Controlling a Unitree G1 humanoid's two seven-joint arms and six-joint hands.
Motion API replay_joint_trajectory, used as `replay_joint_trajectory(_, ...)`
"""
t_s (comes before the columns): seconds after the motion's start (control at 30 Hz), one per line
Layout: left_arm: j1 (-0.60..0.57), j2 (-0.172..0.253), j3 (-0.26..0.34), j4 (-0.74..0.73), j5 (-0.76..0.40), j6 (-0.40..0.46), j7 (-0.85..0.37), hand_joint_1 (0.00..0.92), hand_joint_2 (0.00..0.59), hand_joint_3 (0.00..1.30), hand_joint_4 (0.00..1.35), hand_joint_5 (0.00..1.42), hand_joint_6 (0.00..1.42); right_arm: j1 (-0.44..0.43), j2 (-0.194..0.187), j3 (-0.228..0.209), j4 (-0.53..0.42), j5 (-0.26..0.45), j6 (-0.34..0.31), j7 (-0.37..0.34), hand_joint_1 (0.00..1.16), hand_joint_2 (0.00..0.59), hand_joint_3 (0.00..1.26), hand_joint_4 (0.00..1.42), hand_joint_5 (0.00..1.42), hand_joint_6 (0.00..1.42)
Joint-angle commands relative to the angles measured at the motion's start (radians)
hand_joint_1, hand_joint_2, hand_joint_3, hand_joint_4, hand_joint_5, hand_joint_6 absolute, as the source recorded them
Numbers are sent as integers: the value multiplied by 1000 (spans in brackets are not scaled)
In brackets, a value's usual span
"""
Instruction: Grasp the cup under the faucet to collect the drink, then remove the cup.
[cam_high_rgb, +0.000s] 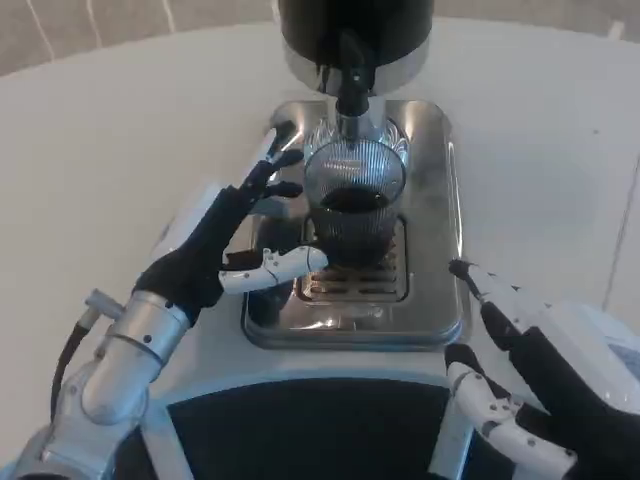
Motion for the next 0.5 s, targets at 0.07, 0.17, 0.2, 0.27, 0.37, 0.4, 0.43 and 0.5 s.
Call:
replay_joint_trajectory(0.07, -33, -4, -4, 58, -5, -34, -25, 485, 84, 0, 86, 267, 345, 18, 45, -17, -16, -16, -46, 27, 46, 586, 0, 0, 0, 0)
replay_joint_trajectory(0.17, -57, -8, -7, 93, 0, -41, -31, 483, 83, 0, 86, 268, 349, 28, 67, -14, -16, -22, -61, 37, 45, 586, 0, 0, 0, 0)
replay_joint_trajectory(0.2, -62, -9, -8, 102, 0, -43, -32, 483, 82, 0, 86, 269, 350, 30, 73, -13, -16, -23, -66, 40, 45, 586, 0, 0, 0, 0)
replay_joint_trajectory(0.27, -72, -10, -11, 118, 2, -49, -33, 482, 82, 0, 86, 270, 352, 34, 83, -10, -16, -27, -74, 45, 44, 586, 0, 0, 0, 0)
replay_joint_trajectory(0.37, -84, -12, -15, 135, 5, -55, -34, 480, 81, 0, 86, 270, 354, 37, 93, -6, -16, -32, -79, 49, 44, 586, 0, 0, 0, 0)
replay_joint_trajectory(0.4, -89, -14, -17, 144, 6, -56, -35, 480, 81, 0, 86, 271, 355, 37, 95, -5, -16, -34, -79, 50, 44, 586, 0, 0, 0, 0)
replay_joint_trajectory(0.43, -94, -17, -18, 152, 7, -57, -35, 479, 81, 0, 86, 271, 355, 38, 97, -2, -16, -36, -78, 53, 44, 586, 0, 0, 0, 0)
replay_joint_trajectory(0.5, -103, -21, -22, 166, 10, -60, -31, 479, 81, 0, 86, 271, 356, 41, 101, 3, -16, -36, -75, 56, 44, 586, 0, 0, 0, 0)
